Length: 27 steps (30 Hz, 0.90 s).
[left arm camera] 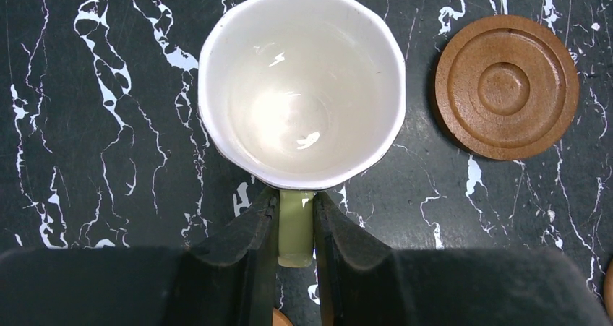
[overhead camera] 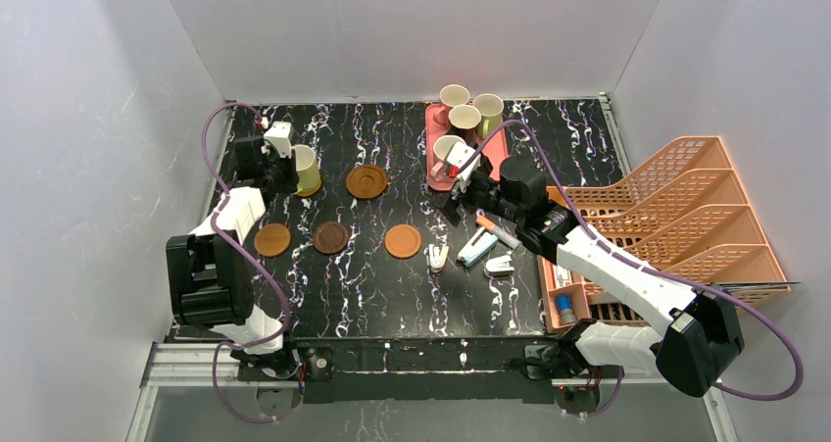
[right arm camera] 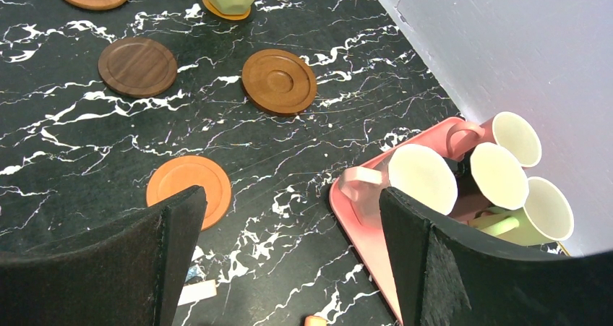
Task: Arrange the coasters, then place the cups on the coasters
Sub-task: Place the cup on the coaster.
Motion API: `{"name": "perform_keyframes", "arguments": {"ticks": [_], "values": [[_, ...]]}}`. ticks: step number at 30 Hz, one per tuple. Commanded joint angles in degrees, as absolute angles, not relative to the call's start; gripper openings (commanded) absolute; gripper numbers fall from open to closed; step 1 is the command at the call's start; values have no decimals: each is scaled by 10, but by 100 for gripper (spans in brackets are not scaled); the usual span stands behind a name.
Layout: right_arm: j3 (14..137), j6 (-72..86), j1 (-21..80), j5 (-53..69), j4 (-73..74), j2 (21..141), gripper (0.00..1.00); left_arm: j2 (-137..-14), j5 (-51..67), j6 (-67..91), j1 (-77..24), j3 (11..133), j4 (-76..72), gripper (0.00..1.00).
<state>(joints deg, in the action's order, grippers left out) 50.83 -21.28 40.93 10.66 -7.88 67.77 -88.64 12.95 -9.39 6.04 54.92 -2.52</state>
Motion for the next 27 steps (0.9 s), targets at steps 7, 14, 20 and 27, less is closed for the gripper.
{"name": "perform_keyframes", "arguments": {"ticks": [7, 14, 20, 27], "values": [[510, -219, 408, 107, -106, 676, 98, -846, 124, -101, 60, 560, -21, 9], [510, -219, 407, 107, -106, 676, 98, -842, 110, -102, 61, 556, -28, 8], [510, -219, 408, 106, -106, 677, 98, -845, 100, -103, 61, 554, -33, 7], [510, -219, 407, 106, -106, 677, 98, -842, 122, -104, 61, 553, -30, 9]]}}
